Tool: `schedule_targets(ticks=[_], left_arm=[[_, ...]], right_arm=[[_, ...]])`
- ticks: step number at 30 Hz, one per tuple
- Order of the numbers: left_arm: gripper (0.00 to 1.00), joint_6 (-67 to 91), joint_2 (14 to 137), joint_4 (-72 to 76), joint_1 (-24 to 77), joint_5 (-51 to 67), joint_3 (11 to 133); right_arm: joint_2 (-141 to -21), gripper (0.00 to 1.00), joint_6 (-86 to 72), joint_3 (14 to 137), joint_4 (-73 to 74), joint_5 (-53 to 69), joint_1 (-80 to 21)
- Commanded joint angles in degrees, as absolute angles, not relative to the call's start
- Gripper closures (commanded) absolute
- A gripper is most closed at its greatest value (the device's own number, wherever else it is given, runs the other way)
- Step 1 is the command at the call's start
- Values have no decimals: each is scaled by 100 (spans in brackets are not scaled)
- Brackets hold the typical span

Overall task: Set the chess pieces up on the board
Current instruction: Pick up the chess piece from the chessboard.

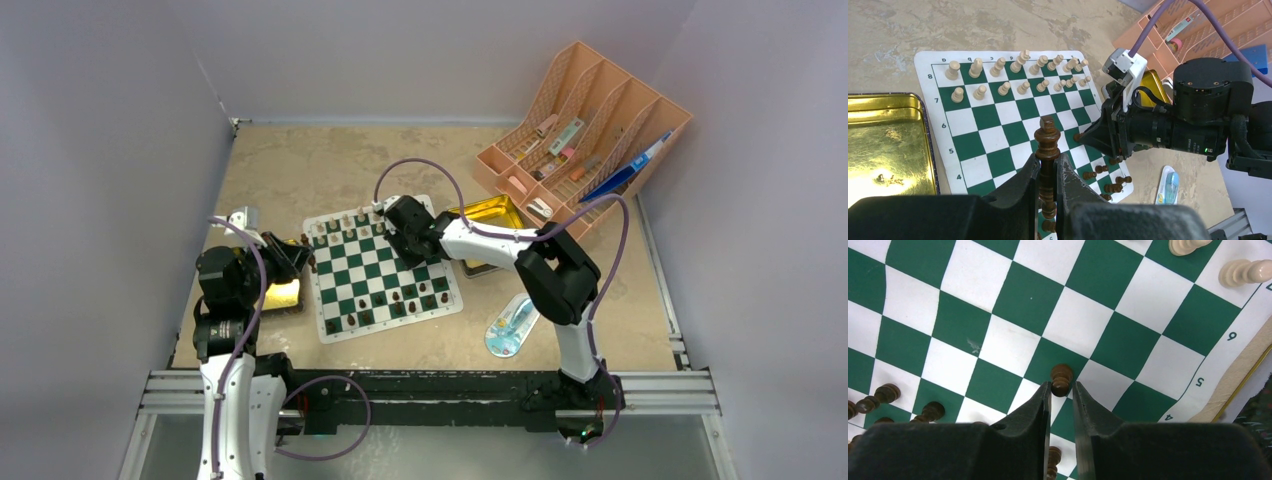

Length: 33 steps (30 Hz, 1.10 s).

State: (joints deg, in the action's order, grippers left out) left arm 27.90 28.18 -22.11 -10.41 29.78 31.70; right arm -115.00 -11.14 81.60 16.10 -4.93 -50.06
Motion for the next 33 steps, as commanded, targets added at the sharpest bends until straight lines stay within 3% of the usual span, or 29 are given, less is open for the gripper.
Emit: schedule_targets(ticks=[1,6,15,20,33], left_arm=[[100,2755,2821,-2080,-1022,2979,3445],[100,2760,2821,-2082,-1023,2979,3445],[100,2751,2826,-2081,-1027,2971,3450],[100,2775,2790,-2116,-1022,2864,3450],[100,3448,2712,-3284,-1024,1286,4495]], right_arm=[[-11151,76,-1160,8076,1298,-501,-4979],[-11221,73,-1143,8111,1283,-489,-4978],[-11122,89,-1135,8075,1136,-672,-4988],[-10885,91,-1218,8270,1142,-446,-5026],[-11222,91,-1716,9174,1469,-236,-6142]])
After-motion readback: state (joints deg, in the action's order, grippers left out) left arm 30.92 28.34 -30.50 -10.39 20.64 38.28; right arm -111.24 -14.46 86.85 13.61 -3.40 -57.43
